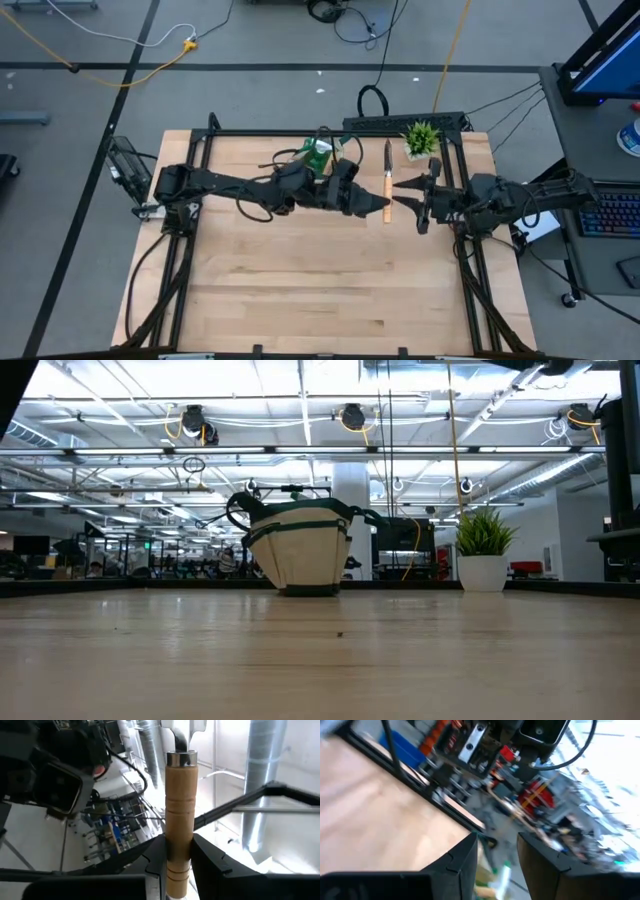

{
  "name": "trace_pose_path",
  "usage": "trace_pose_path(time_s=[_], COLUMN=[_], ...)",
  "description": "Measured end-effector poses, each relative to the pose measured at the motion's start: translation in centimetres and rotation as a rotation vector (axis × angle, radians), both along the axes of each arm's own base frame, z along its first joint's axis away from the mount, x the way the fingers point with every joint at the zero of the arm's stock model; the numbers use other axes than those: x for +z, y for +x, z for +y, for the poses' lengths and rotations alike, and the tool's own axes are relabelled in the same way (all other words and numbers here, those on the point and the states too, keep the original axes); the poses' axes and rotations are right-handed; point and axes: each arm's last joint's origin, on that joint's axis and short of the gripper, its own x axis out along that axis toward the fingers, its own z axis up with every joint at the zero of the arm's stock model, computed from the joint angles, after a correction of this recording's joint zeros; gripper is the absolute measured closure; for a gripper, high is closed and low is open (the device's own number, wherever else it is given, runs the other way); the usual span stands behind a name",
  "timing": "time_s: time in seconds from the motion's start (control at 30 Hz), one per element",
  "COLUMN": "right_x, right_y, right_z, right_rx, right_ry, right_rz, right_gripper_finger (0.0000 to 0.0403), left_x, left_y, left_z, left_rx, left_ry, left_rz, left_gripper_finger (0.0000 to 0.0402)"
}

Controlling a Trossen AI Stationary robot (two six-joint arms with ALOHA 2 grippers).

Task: Pick & Place Garden tools in Gardening bag
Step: Put the brown trowel into the gardening bag

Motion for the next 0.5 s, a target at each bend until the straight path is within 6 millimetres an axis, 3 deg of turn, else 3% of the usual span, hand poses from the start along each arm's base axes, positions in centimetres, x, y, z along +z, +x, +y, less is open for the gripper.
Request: trace_pose_path(time_s=[0.5], right_x=[1.6], right_y=[-0.7], right_z=[2.1], right_rx=[-0.399], right_ry=[-0.447], right_rz=[0.012], right_gripper_finger=[0.0272], left_x=[-1.8], left_y=[0.7], left_z=[4.1], left_rx=[-0.055], left_ry=[-0.037], left_rz=[0.232], left_gripper_finger=[0.0339])
